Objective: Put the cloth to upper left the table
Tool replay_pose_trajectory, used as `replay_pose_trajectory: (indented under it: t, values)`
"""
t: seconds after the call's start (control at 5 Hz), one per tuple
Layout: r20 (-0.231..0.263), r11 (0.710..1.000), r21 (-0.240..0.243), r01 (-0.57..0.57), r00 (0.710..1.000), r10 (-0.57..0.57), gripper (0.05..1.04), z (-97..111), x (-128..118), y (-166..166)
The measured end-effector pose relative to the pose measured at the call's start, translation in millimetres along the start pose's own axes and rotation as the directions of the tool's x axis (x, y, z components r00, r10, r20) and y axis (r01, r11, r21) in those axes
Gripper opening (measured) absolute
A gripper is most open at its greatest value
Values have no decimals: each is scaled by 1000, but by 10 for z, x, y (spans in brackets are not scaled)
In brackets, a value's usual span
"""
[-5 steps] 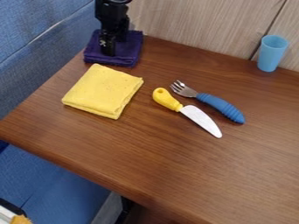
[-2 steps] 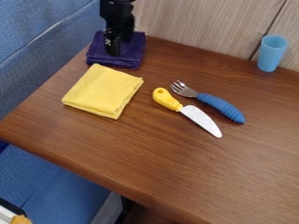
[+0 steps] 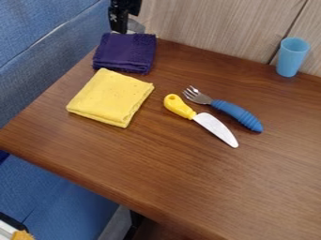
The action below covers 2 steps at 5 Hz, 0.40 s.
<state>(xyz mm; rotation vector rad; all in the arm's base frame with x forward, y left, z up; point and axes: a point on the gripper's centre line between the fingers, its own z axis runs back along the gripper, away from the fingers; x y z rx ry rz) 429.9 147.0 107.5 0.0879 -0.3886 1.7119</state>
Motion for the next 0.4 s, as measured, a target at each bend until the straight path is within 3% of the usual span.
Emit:
replay_pose_trajectory:
  t: [0.4]
  values:
    - [16,1000,-17,2,1000,-1,999,125,46,24]
